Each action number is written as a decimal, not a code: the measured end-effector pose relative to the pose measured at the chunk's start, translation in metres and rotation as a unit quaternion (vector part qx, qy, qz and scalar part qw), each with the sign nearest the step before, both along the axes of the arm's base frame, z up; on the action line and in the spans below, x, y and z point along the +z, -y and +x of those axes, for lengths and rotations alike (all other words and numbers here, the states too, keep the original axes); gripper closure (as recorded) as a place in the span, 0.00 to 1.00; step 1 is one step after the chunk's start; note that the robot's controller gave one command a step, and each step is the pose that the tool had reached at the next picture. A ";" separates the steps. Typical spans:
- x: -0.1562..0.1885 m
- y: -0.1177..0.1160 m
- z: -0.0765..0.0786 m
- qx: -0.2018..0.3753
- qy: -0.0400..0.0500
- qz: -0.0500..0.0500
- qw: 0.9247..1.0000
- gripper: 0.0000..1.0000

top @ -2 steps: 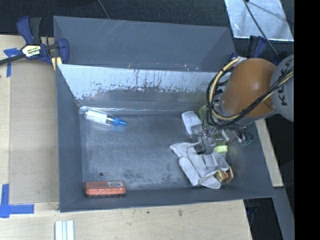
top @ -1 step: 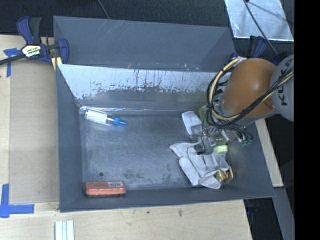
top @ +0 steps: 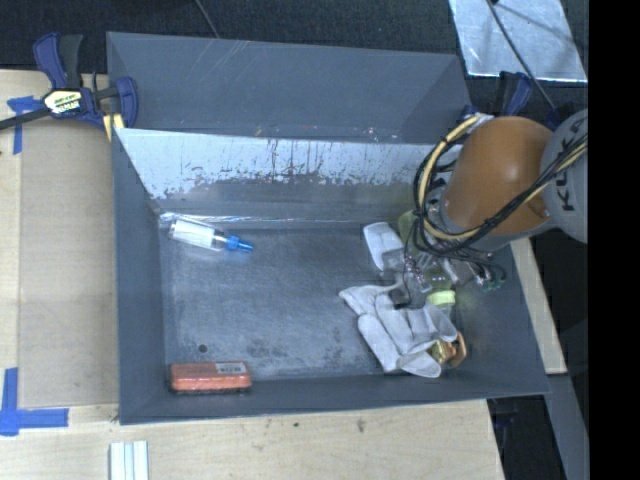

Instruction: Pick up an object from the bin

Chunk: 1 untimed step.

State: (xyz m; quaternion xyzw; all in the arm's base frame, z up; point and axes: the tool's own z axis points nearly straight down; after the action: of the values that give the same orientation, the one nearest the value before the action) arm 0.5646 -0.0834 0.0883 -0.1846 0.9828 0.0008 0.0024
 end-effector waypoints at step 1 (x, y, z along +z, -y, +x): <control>0.000 0.000 0.000 0.000 0.000 0.000 1.000 1.00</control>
Offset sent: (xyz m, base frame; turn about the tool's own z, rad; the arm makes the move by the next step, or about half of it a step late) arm 0.0000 0.0000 0.0000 0.0000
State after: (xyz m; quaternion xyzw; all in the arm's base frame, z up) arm 0.5646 -0.0834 0.0883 -0.1844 0.9828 0.0008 0.0024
